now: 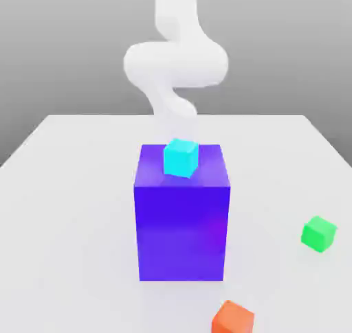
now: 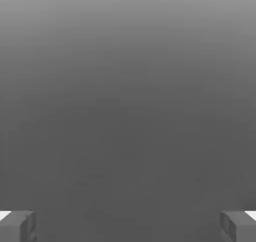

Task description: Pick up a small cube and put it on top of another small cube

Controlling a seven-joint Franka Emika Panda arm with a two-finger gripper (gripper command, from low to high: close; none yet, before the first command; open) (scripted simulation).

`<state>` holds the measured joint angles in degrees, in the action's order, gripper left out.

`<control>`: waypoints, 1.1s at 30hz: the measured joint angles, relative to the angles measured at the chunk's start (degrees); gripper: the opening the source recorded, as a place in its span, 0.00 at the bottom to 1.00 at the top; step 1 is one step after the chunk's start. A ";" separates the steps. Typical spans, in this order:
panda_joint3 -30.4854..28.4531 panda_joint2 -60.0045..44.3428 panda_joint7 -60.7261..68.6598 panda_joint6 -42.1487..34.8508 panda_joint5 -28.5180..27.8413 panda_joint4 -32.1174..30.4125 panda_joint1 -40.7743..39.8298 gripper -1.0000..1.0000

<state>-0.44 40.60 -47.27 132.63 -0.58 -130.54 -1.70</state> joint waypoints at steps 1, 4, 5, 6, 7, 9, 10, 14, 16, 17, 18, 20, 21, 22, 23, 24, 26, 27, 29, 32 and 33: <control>-0.23 -2.26 -0.61 0.37 -0.25 0.54 -0.70 0.50; -1.09 -8.64 -2.31 1.40 -0.91 2.06 -2.50 0.50; -1.39 -10.72 -2.84 1.74 -1.08 2.56 -3.11 0.50; -1.72 -12.80 -3.35 2.07 -1.24 3.05 -3.68 0.50; -2.08 -14.87 -3.84 2.41 -1.37 3.55 -4.23 0.50; -2.89 -19.02 -4.77 3.08 -1.55 4.54 -5.27 0.50; -3.28 -21.09 -5.15 3.45 -1.55 5.02 -5.82 0.50; -5.22 -29.39 -6.56 4.78 -1.27 7.00 -7.70 0.50; -6.24 -33.55 -7.05 5.47 -0.82 7.99 -8.66 0.50; -6.76 -35.64 -7.23 5.81 -0.51 8.48 -9.51 0.50; -7.15 -37.73 -7.37 6.15 -0.13 8.97 -10.16 0.50; -7.82 -41.92 -7.57 6.83 0.75 9.96 -11.84 0.50; -8.04 -44.02 -7.65 7.17 1.24 10.46 -12.50 0.50; -8.25 -46.12 -7.74 7.52 1.71 10.94 -13.08 0.50; -8.47 -48.22 -7.75 7.84 2.28 11.44 -13.64 0.50; -8.73 -50.33 -7.75 8.16 2.88 11.94 -14.18 0.50; -9.30 -54.56 -7.68 8.80 4.19 12.95 -15.34 0.50; -9.50 -56.68 -7.63 9.11 4.86 13.45 -16.04 0.50; -9.83 -60.92 -7.52 9.72 6.24 14.46 -17.55 0.50; -10.06 -67.27 -7.37 10.61 8.34 15.98 -20.00 0.50; -10.03 -69.38 -7.35 10.90 8.99 16.49 -20.90 0.50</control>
<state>-10.48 -28.77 -54.61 143.53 8.41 -114.04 -22.59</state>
